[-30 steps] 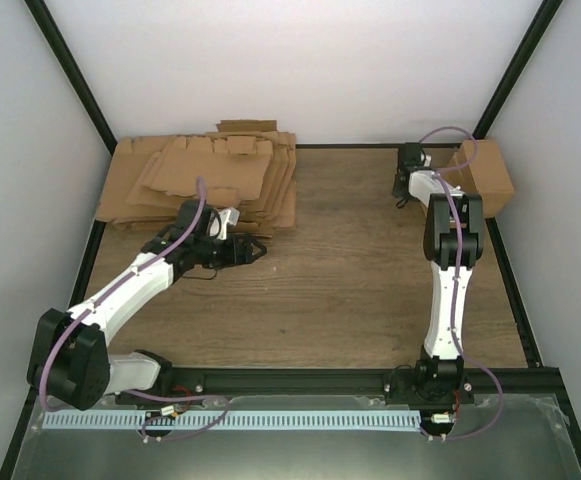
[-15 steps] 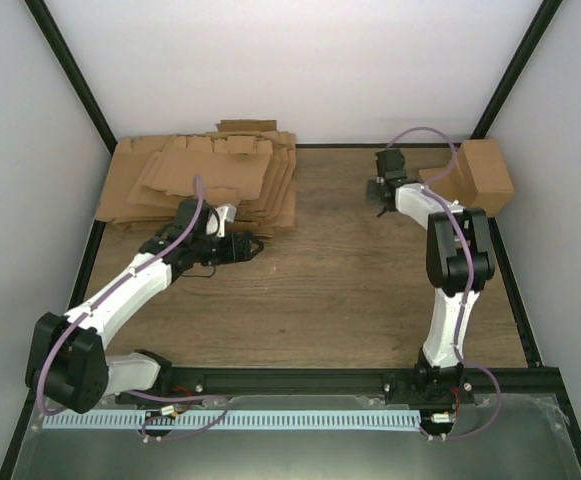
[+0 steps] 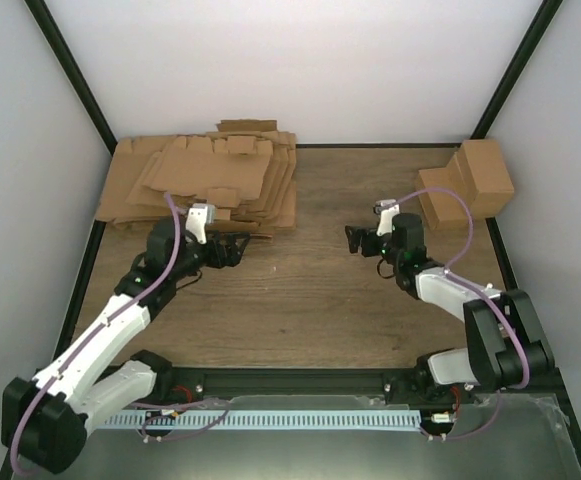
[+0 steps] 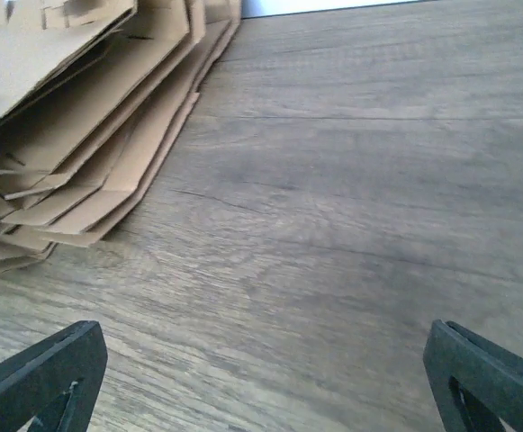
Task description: Fold the paper box
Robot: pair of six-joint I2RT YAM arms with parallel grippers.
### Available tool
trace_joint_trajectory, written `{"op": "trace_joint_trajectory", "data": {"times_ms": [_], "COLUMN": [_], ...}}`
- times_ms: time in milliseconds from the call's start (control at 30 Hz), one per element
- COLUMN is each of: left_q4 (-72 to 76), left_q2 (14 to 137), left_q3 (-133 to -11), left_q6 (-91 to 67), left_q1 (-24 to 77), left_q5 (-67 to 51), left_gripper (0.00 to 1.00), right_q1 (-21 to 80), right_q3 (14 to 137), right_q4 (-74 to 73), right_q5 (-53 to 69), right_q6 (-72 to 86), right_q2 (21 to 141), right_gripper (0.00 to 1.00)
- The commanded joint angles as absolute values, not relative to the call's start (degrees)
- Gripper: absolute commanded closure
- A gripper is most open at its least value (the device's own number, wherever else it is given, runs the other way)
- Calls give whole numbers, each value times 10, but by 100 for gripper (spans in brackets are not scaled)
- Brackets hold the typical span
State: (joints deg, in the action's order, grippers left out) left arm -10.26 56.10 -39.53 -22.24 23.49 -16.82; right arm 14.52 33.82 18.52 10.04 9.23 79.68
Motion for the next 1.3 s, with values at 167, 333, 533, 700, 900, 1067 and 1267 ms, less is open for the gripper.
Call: {"op": "trace_joint_trajectory", "data": {"times_ms": [167, 333, 533, 700, 900, 1067, 1267], "left_q4": [-16, 43, 138, 240, 327, 397, 505], "left_q2": [455, 459, 504, 583, 642, 718, 808], "left_q3": [-314, -264, -251, -247, -231, -220, -199], "left_q6": [-115, -104, -83, -38, -21, -5, 17], "left_q1": [237, 235, 230, 227, 153, 92, 59], "left_q5": [44, 113, 165, 236, 214, 176, 139], "left_gripper": [0, 0, 0, 0, 0, 0, 0], "right_q1": [147, 145, 139, 129, -27, -40, -40], "right_q3": [292, 236, 173, 163, 116, 92, 116], "right_q4": [256, 261, 323, 352, 495, 606, 635], "right_q5": [28, -54, -38, 0, 139, 131, 136], "right_q6": [169, 180, 23, -8, 43, 19, 18], "right_q2": [694, 601, 530, 561, 618, 695, 764], "right_gripper": [0, 0, 0, 0, 1, 1, 1]}}
